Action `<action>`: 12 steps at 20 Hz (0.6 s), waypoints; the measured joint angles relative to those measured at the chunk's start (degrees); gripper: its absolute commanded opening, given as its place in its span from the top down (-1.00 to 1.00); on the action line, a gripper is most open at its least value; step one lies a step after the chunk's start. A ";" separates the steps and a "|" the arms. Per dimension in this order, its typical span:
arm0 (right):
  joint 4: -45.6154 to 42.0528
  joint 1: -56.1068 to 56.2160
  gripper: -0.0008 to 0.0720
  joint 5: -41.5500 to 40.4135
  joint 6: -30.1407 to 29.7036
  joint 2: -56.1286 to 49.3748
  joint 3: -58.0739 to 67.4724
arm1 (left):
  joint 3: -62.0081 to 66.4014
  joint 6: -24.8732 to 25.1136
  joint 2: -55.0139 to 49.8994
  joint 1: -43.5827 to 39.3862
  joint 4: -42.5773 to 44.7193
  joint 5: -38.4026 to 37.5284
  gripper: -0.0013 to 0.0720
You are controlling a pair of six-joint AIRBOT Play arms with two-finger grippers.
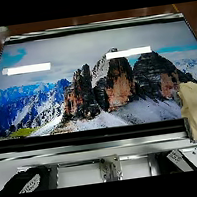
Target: Fold the shirts.
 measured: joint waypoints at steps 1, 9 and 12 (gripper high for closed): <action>1.60 3.98 -0.88 -2.03 -1.25 0.92 0.98 | 0.00 0.68 -2.51 -1.75 0.15 -1.07 0.82; 0.61 42.77 -0.89 10.40 4.15 -7.45 1.92 | -1.84 0.07 -22.84 -15.10 2.75 -12.15 -0.96; -2.69 50.60 -0.89 14.40 5.11 -12.15 1.92 | -4.57 -0.20 -23.91 -17.62 4.72 -12.96 -0.96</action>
